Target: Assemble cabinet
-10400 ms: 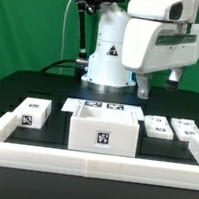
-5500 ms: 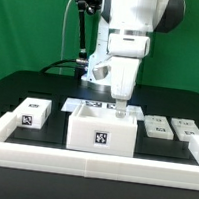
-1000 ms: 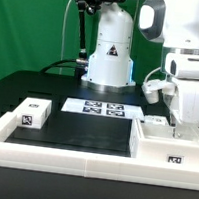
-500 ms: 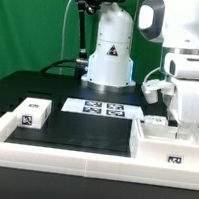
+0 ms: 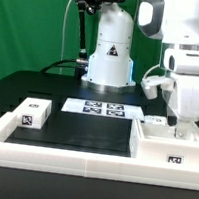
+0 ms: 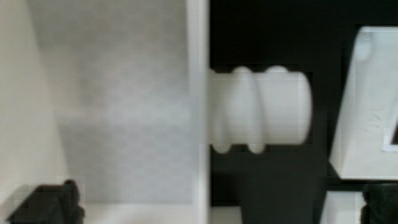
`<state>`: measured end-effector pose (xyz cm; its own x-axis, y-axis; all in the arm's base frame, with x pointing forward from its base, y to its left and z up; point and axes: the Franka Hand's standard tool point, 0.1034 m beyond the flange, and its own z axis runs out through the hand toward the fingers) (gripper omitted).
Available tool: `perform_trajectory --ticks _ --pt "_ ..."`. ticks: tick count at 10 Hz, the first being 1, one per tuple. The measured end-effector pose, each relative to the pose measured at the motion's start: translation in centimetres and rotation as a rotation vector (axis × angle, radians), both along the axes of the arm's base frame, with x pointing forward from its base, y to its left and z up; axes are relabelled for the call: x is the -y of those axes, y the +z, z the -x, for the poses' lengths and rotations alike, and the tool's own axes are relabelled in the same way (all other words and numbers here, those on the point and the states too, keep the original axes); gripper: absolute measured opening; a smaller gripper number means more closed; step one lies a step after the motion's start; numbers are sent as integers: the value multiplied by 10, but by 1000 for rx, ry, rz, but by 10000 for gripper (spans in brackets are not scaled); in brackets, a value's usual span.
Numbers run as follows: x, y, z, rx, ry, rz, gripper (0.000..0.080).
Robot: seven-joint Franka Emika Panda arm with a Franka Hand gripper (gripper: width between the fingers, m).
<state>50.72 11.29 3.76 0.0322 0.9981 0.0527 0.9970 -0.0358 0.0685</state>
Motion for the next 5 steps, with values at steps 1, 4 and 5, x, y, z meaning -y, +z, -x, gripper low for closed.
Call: perform_trajectory --ticks 1,4,5 --pt "0 10 4 8 1 3 796" --pt "-6 31 20 15 -39 5 796" --pt "-3 27 21 9 -41 6 796"
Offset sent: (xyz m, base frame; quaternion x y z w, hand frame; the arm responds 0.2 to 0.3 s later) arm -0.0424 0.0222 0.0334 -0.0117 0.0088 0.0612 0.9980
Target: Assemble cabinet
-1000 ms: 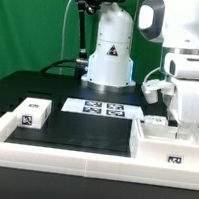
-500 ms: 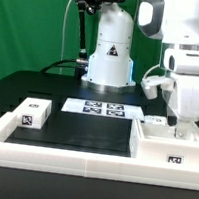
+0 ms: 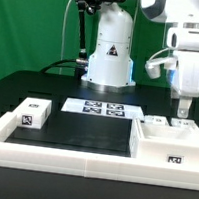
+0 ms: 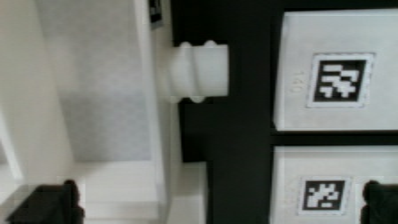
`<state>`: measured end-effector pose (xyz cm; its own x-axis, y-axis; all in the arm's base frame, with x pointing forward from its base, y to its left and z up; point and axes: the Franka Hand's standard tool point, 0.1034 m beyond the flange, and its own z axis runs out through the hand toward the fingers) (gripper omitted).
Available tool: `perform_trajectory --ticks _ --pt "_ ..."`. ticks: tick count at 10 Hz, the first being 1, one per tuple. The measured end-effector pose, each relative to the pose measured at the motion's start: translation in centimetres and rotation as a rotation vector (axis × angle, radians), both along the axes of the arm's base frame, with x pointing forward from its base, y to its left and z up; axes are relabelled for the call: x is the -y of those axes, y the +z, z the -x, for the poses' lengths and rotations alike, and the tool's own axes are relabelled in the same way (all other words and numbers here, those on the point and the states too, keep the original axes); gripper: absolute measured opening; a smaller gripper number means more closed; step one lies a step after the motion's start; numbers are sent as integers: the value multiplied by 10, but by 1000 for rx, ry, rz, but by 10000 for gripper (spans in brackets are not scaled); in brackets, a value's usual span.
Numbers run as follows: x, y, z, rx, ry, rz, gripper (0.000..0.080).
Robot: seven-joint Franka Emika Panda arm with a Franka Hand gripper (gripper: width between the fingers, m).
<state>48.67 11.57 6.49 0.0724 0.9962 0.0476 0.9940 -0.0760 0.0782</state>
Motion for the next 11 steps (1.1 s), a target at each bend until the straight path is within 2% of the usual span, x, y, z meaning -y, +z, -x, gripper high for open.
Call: perform_trajectory --ticks 4,8,10,11 --pt "-1 -3 3 -1 -32 -6 796" --pt "-31 -12 42 -28 -61 -26 796" --pt "-49 -23 63 -45 -56 -43 796" --pt "-54 -28 69 -56 -61 -47 796"
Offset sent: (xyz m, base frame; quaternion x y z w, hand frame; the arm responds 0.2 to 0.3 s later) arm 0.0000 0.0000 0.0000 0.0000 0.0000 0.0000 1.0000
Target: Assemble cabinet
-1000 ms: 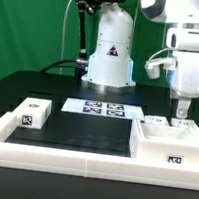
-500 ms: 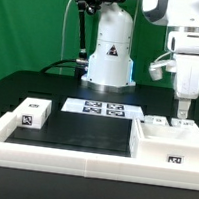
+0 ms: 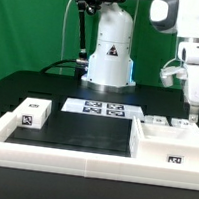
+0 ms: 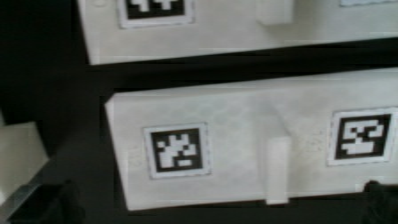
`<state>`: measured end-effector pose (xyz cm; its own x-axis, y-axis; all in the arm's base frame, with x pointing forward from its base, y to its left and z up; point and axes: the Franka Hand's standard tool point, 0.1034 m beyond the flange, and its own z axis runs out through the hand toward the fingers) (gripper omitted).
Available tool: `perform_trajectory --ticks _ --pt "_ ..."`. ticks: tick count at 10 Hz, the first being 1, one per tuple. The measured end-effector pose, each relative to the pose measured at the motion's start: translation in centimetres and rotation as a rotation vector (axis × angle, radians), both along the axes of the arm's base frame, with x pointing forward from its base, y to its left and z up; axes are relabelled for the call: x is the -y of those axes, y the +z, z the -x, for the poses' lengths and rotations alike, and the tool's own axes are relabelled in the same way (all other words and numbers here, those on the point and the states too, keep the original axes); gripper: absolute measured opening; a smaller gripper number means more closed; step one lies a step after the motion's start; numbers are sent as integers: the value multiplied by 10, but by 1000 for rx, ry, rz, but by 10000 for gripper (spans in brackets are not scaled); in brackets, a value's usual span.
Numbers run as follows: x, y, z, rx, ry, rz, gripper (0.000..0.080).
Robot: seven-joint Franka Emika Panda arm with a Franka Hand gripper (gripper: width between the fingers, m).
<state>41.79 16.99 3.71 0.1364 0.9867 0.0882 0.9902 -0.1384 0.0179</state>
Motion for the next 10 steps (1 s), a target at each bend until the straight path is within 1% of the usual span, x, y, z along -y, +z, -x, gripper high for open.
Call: perform_trajectory --ticks 1,2,4,5,7,8,9,10 --pt "-3 -7 2 4 0 -12 796" --pt "-3 -12 5 -5 -1 -13 796" --pt "-2 -16 5 -8 -3 -17 796" --pt "1 -21 6 -17 -10 -18 796" --pt "3 -26 10 -26 -15 -17 796" --pt "3 -26 9 -25 -15 -17 688" --pt "4 -28 11 -31 -17 -16 552" --pt "3 -28 11 -30 -20 -17 552"
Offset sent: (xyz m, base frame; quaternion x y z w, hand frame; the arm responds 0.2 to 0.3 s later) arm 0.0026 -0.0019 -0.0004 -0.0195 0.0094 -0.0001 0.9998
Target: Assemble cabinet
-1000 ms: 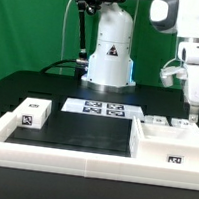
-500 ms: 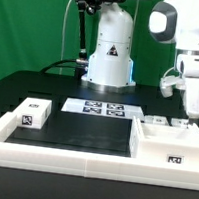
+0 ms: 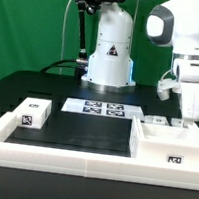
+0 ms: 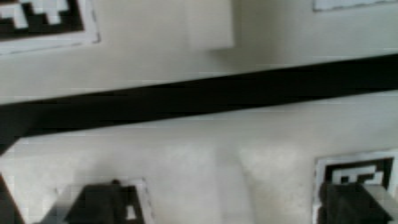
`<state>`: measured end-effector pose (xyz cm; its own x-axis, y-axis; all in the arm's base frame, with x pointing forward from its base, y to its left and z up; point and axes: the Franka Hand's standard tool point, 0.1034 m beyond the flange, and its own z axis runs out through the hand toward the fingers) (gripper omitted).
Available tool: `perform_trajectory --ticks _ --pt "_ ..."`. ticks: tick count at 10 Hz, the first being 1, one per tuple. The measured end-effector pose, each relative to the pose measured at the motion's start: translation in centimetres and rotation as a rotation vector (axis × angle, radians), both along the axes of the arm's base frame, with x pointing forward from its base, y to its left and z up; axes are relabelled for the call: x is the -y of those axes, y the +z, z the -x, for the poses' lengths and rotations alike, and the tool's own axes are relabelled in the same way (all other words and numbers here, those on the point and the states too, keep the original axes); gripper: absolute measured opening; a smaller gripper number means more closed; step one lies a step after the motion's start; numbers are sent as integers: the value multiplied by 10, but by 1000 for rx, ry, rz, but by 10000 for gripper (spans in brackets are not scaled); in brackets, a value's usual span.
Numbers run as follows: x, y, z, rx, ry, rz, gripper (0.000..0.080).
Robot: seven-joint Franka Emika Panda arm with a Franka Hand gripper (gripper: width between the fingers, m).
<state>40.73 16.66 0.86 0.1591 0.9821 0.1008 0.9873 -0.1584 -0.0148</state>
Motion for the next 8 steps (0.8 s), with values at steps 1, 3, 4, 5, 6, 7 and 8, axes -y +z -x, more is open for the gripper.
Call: perform_trajectory --ticks 1,3,4,5,6,7,8 --pt "0 0 0 0 0 0 370" --pt "-1 0 -2 7 0 -4 254" --pt "-1 0 -2 7 -1 -4 118" --pt "0 0 -3 8 -3 -4 68" --pt "0 0 -3 10 -4 -6 68" --pt "0 0 -3 10 -4 -6 69" --pt "0 0 -3 10 -4 -6 69"
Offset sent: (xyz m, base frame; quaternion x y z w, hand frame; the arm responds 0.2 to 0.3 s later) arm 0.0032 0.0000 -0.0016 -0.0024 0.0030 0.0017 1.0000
